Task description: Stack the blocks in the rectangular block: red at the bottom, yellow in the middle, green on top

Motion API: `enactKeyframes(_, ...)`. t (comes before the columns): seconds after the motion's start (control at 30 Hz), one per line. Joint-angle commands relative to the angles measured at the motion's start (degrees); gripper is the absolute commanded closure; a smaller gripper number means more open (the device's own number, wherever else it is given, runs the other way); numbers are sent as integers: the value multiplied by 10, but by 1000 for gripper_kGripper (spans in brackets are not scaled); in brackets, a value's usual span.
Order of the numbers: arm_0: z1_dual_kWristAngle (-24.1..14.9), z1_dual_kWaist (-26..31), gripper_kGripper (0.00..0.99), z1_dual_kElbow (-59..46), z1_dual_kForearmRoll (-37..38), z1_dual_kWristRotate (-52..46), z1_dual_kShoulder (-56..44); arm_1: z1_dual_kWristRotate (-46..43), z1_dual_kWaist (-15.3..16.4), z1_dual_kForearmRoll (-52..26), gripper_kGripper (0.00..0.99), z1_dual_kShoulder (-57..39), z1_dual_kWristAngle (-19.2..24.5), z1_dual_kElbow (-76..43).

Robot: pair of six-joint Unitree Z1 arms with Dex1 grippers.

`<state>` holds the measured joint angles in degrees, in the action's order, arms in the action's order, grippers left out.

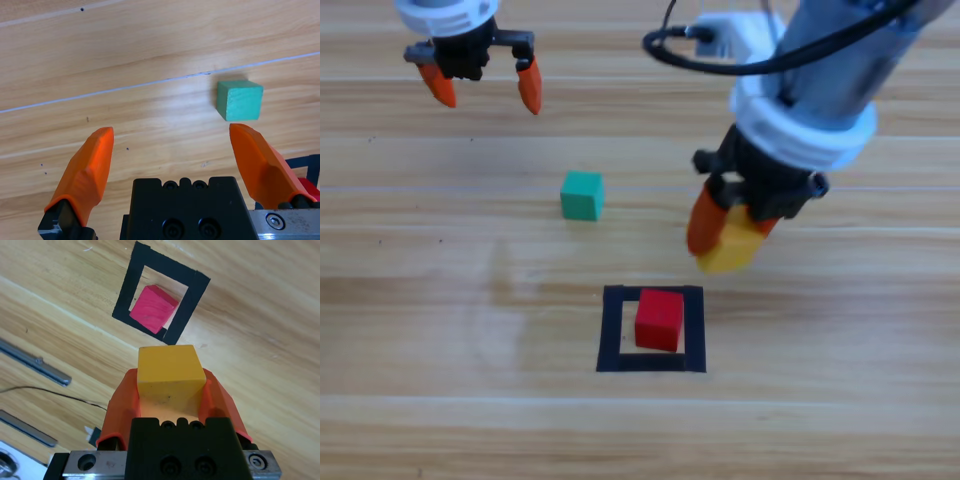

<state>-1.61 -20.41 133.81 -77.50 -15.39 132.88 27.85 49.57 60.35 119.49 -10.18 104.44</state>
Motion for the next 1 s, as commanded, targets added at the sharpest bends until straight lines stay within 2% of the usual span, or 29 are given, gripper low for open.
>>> enactKeyframes(0.03, 4, -30, 0, 0, -19, -30, 61, 51, 49, 21, 990, 62, 24, 29)
enactKeyframes(0.33, 18, -89, 0, 23, -21, -68, 74, 99, 65, 19, 990, 102, 62, 46)
enactKeyframes(0.5, 15, -96, 0, 22, -28, -77, 73, 105, 68, 18, 990, 113, 73, 62)
enactKeyframes(0.6, 10, -91, 0, 18, -28, -78, 62, 122, 71, 22, 990, 125, 63, 76)
enactKeyframes(1.0, 6, -19, 2, -16, -28, -55, 13, 163, 76, 49, 990, 169, 74, 125)
